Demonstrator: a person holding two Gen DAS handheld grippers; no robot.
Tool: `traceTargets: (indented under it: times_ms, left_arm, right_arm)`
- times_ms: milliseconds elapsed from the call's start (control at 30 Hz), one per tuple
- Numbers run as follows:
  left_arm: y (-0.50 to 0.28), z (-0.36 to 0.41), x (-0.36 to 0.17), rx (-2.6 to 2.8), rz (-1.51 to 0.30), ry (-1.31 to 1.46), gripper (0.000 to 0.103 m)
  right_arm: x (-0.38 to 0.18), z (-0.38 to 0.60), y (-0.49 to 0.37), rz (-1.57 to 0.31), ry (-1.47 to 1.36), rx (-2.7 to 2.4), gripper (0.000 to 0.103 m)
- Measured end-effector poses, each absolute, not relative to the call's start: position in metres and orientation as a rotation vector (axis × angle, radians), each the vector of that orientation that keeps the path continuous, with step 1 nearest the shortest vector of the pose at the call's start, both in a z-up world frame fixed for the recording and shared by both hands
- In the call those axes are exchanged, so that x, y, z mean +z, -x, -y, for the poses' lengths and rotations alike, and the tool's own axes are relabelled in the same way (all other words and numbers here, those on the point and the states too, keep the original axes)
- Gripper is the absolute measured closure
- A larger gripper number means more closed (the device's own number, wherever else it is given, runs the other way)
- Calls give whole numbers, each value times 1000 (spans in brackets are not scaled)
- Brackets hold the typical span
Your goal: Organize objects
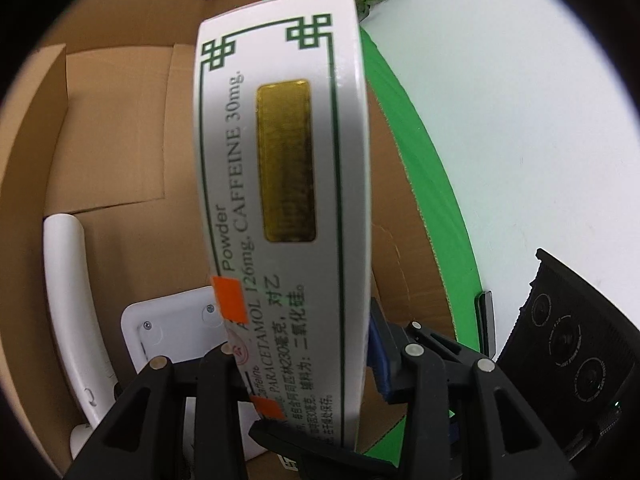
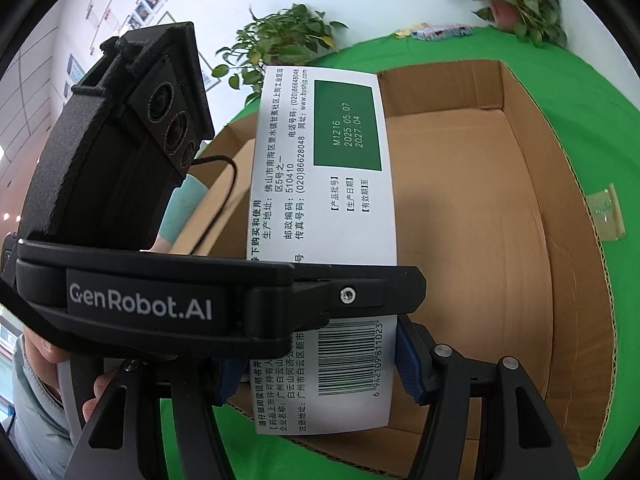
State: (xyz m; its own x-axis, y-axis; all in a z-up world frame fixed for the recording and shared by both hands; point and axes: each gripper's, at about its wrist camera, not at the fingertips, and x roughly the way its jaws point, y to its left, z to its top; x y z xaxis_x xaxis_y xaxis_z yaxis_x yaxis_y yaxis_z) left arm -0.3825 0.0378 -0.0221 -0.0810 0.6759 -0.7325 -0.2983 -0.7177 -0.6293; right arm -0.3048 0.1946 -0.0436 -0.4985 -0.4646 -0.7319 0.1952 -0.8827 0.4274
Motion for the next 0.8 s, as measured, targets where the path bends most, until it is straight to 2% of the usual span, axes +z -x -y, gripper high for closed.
traceTargets:
  times_ms: [167, 567, 633, 667, 700, 800]
  left_arm:
    - [391, -27, -25, 1856, 419, 1570, 61]
    - [399, 11, 1, 1866, 407, 1548, 62]
    - [404, 16, 1, 1882, 421, 1553, 50]
    - [408, 21, 0, 1909, 446, 1555, 37]
    - [411, 24, -2, 1903, 479, 1552, 34]
    - [419, 32, -9, 1828, 555, 1580, 34]
  right_arm:
    - [-62, -198, 300, 451, -1338, -2381, 43]
    - [-54, -186, 300, 440, -1291, -2372, 43]
    - [-53, -187, 299, 472, -1291, -2392, 43]
    - [-52, -188, 298, 481, -1293, -2416, 43]
    - [-53, -189, 297, 494, -1301, -2453, 43]
    - [-53, -190, 295, 540, -1318, -2493, 43]
